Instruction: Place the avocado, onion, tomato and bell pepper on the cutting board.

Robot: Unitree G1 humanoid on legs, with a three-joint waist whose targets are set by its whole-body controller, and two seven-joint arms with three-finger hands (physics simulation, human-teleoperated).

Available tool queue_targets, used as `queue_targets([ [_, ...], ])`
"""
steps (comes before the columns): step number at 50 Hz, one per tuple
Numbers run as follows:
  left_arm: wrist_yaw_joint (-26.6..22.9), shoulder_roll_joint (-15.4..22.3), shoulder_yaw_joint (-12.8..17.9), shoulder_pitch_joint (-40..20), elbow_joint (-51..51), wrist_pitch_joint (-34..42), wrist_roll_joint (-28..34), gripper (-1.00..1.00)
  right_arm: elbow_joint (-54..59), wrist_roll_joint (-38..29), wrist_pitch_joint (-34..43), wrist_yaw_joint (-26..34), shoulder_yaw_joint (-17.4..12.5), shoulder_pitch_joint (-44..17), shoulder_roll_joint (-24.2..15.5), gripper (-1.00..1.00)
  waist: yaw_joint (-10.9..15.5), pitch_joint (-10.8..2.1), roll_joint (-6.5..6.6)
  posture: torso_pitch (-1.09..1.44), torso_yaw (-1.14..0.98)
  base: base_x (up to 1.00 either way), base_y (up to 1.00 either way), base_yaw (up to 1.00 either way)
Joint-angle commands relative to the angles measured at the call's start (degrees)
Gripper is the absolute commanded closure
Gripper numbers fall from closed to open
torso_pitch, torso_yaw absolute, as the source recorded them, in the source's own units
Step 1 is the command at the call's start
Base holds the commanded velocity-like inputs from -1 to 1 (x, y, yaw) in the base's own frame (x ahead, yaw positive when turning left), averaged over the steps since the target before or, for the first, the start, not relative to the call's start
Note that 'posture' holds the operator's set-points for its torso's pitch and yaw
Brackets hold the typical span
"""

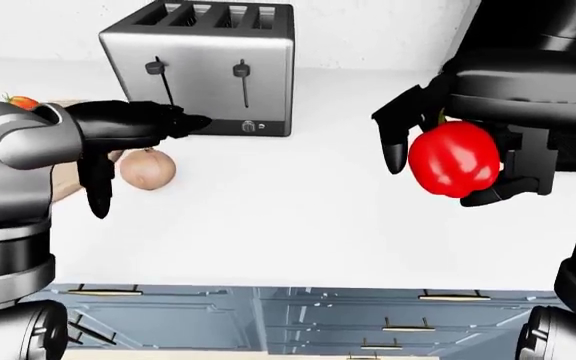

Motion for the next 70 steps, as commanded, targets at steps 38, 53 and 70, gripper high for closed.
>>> queue_targets([
  [38,7.09,-1.10,-0.52,-1.48,7.77,-3.19,4.43,-0.11,-0.36,0.56,-0.87,-1.18,-1.88,-0.51,-0.94,1.00,-0.12,-1.82,-0.19,0.00,0.00,0.00,0.00,0.00],
  [53,7.36,-0.31,0.42,0.48,6.77,-3.43,4.40,1.00,-2.26,2.36,1.68,-0.88,-2.51,0.05,-1.58,1.00,-0.21,-1.96,-0.03,0.00,0.00,0.00,0.00,0.00],
  [70,0.59,1.51,4.22,4.24,-11.59,5.38,-6.40,1.00,6.44,-4.80,-8.65,-9.90,-1.38,2.52,4.41,1.00,-0.24,-1.82,0.34,0.00,0.00,0.00,0.00,0.00],
])
